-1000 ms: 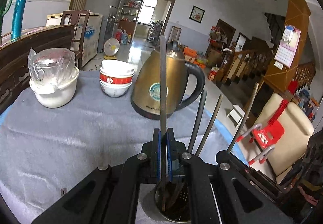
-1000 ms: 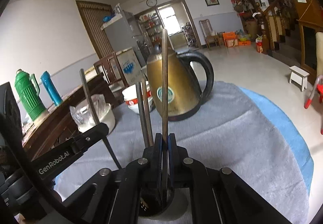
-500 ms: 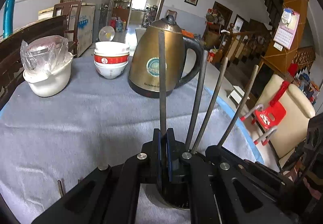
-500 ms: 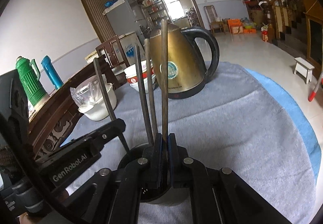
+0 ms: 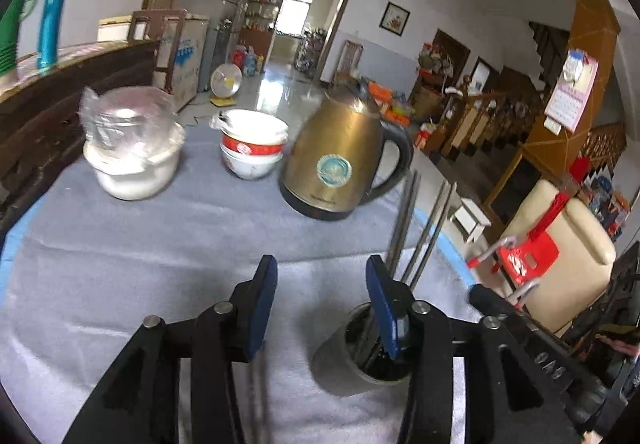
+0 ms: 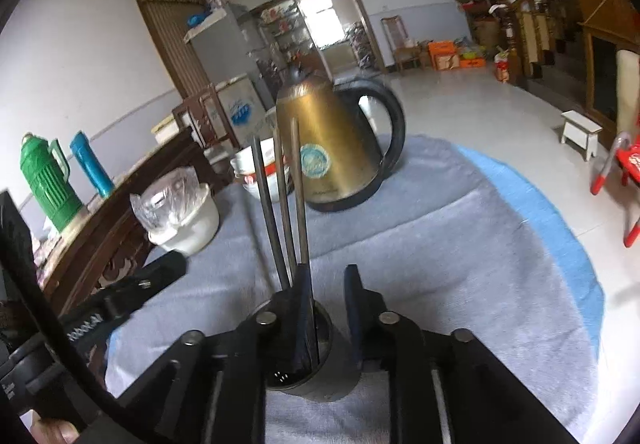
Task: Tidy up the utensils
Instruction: 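Open both tools to release the chopsticks into the holder cup, then move both open tools back over the remaining chopsticks on the cloth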
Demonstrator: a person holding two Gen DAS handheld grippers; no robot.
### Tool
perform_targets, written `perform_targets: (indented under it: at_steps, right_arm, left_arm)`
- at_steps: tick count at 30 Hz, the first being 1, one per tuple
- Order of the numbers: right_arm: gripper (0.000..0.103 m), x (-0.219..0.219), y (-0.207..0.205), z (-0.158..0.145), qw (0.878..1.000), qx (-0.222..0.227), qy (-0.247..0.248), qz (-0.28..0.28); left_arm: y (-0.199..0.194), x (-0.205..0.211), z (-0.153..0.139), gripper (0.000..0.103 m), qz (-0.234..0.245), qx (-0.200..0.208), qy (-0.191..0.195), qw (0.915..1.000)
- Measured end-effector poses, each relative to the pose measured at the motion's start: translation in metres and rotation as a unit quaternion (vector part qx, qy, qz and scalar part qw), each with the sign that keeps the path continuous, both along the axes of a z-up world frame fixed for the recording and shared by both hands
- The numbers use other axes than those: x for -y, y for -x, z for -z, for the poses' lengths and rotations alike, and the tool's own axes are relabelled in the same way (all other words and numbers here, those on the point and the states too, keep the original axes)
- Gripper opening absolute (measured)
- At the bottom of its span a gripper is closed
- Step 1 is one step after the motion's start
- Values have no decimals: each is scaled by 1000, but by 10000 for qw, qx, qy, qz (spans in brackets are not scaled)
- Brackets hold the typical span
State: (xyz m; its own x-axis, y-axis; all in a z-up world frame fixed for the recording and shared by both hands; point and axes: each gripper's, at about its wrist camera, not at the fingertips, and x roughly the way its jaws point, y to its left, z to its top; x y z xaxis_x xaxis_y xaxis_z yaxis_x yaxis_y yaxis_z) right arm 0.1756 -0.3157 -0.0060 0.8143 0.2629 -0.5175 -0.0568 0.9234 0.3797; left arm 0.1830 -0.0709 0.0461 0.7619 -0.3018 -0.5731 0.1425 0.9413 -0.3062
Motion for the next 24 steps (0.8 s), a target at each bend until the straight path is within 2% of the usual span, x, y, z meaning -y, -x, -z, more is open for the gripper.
perform_targets:
  at_steps: [1,2,4,6,8,15,18,24]
  right_arm:
    - [38,2,8,-5,10000,56,-25,30]
    - [56,3,16,-8,9999,123,-64,50]
    - [71,5,39,-14,9994,316,-117,114]
    - [71,0,57,-13,9994,335,-37,53]
    - [71,-10,73,-2,9999,126,6,-47]
    - [71,-52,88,75,9907,-1205,207,-596]
    - [71,-66,87,96,9857,-1524,228,-682]
    - [71,-82,85,112,9790,-1829,471,-773]
  left_arm:
    - [6,-8,-2,58,-65,24,-22,10000]
    - [18,-20,-3,64,-177,39,-90,9998]
    - [31,-39,0,70,-303,28,-170,9994]
    - [48,-61,12,71,-489,-145,-327,9982]
    - [64,-87,34,71,-701,-474,-448,9954]
    - [88,-139,107,71,-1215,-1677,-594,9765]
    - [91,-142,123,71,-1256,-1965,-754,9695]
    - [93,-137,132,71,-1196,-2158,-955,9644]
